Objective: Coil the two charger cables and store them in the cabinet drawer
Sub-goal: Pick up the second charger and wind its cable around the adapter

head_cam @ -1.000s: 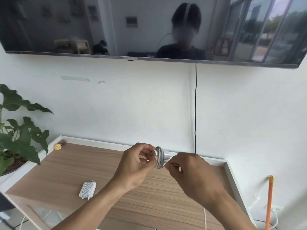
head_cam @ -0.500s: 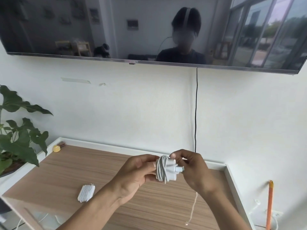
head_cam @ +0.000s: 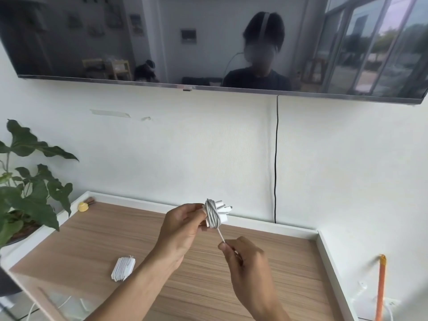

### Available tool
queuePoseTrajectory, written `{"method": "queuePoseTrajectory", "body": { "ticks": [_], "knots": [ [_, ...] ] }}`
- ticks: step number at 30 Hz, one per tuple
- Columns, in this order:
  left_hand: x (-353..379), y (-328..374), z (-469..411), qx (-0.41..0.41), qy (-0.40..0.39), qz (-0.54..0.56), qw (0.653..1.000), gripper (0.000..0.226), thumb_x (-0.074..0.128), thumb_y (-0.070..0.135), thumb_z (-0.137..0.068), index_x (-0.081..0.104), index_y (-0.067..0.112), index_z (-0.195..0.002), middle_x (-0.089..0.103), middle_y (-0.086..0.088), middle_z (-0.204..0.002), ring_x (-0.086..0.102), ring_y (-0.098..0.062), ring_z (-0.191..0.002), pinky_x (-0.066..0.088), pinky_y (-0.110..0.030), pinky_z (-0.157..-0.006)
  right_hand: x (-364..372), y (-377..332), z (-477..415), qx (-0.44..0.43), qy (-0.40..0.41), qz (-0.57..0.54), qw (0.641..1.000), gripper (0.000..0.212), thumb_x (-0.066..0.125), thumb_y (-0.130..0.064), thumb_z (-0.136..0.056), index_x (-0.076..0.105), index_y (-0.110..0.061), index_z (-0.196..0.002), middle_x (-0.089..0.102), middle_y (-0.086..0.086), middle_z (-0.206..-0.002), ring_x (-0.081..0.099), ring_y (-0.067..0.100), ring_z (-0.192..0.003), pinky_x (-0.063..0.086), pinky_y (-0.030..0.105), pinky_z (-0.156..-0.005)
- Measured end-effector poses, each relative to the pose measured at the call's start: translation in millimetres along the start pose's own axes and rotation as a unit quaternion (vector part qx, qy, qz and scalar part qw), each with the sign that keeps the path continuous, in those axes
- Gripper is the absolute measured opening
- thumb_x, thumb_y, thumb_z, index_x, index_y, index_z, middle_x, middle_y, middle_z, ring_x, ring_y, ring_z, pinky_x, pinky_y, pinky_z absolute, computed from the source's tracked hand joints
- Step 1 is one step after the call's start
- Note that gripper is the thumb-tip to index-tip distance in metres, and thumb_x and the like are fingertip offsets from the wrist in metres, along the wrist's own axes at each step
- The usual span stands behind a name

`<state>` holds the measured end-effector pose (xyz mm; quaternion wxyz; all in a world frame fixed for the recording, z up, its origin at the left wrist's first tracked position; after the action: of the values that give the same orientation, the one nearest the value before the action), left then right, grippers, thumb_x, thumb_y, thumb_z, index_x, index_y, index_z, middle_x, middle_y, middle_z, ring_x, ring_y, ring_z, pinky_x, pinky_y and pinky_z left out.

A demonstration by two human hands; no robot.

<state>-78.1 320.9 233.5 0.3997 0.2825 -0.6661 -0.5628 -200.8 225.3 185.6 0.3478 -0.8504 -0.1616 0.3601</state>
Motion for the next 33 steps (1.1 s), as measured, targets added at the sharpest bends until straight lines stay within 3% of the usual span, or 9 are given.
{"method": "queuePoseTrajectory", "body": {
  "ticks": [3,6,10,12,16,19,25,30,33],
  "knots": [
    [-8,-12,-4,0.03,0.053,-0.073,0.996,0.006,0.07,0.007,-0.085,0.07,0.005,-0.091,0.073,-0.01,-0.082,0.069,-0.022,-0.078,0.057,-0.029,-0.069,-11,-11,-5,-0.034,-0.056,0.089,0.994,0.028,0.039,-0.046,-0.094,0.063,-0.031,-0.092,0.05,-0.018,-0.075,0.044,0.005,-0.055,0.045,0.031,-0.053],
    [-10,-18,-2,0.084,0.058,-0.177,0.979,0.01,0.072,0.01,-0.082,0.069,0.018,-0.087,0.071,0.004,-0.08,0.065,-0.009,-0.076,0.053,-0.028,-0.07,-26,-25,-14,-0.085,-0.061,0.164,0.981,0.027,0.037,-0.045,-0.093,0.06,-0.03,-0.09,0.056,-0.013,-0.079,0.053,0.011,-0.057,0.047,0.032,-0.05],
    [-5,-17,9,0.113,0.007,-0.209,0.971,0.018,0.07,0.003,-0.082,0.067,0.02,-0.088,0.069,0.002,-0.084,0.063,-0.003,-0.075,0.05,-0.014,-0.066,-44,-29,-28,-0.098,-0.081,0.203,0.971,0.028,0.039,-0.044,-0.094,0.063,-0.029,-0.088,0.06,-0.01,-0.081,0.059,0.015,-0.067,0.046,0.032,-0.055],
    [-6,-18,13,0.111,-0.058,-0.213,0.969,0.016,0.069,0.004,-0.083,0.067,0.017,-0.093,0.07,-0.001,-0.087,0.065,-0.008,-0.082,0.051,-0.015,-0.069,-52,-25,-35,-0.069,-0.081,0.176,0.979,0.021,0.047,-0.04,-0.094,0.065,-0.029,-0.09,0.062,-0.011,-0.083,0.056,0.011,-0.066,0.047,0.032,-0.06],
    [-16,-19,14,0.086,-0.168,-0.188,0.964,0.028,0.071,0.028,-0.076,0.067,0.014,-0.099,0.071,-0.002,-0.094,0.065,-0.013,-0.088,0.053,-0.021,-0.073,-60,-23,-44,-0.014,-0.106,0.107,0.989,0.01,0.058,-0.035,-0.092,0.067,-0.031,-0.09,0.063,-0.021,-0.078,0.049,0.001,-0.062,0.043,0.024,-0.061],
    [-17,-16,17,0.067,-0.219,-0.162,0.96,0.035,0.072,0.03,-0.074,0.068,0.007,-0.101,0.07,-0.007,-0.093,0.064,-0.015,-0.088,0.053,-0.026,-0.073,-61,-20,-47,0.041,-0.116,0.041,0.992,0.01,0.063,-0.036,-0.089,0.068,-0.03,-0.082,0.058,-0.032,-0.064,0.05,0.0,-0.056,0.033,0.015,-0.054],
    [-14,-5,22,-0.033,-0.276,-0.048,0.959,0.051,0.083,0.038,-0.067,0.07,0.001,-0.099,0.069,-0.014,-0.093,0.066,-0.023,-0.084,0.055,-0.031,-0.071,-56,-10,-50,0.127,-0.141,-0.072,0.979,0.017,0.065,-0.032,-0.089,0.066,-0.027,-0.073,0.054,-0.021,-0.046,0.043,0.0,-0.044,0.032,0.011,-0.047],
    [-4,2,27,-0.099,-0.268,0.083,0.955,0.063,0.086,0.038,-0.062,0.07,-0.006,-0.104,0.07,-0.02,-0.096,0.068,-0.023,-0.081,0.057,-0.03,-0.064,-38,-3,-37,0.128,-0.074,-0.17,0.974,0.022,0.06,-0.021,-0.093,0.067,-0.026,-0.072,0.063,-0.01,-0.065,0.049,0.003,-0.058,0.04,0.021,-0.058],
    [4,4,25,-0.112,-0.193,0.137,0.965,0.061,0.092,0.037,-0.047,0.076,-0.002,-0.091,0.072,-0.021,-0.092,0.07,-0.024,-0.077,0.059,-0.03,-0.063,-23,0,-25,0.064,-0.021,-0.112,0.991,0.026,0.057,-0.028,-0.093,0.059,-0.031,-0.067,0.054,-0.012,-0.059,0.042,0.002,-0.054,0.035,0.025,-0.053]
  ]
}}
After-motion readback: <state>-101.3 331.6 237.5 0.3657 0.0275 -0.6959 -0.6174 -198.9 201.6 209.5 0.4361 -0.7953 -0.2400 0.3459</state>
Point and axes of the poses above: each hand's wrist, its own z-axis away from the middle knuckle, its own x-axis out of the palm, y = z × x, the point moved 1 cm from there along -z, towards the middle knuckle
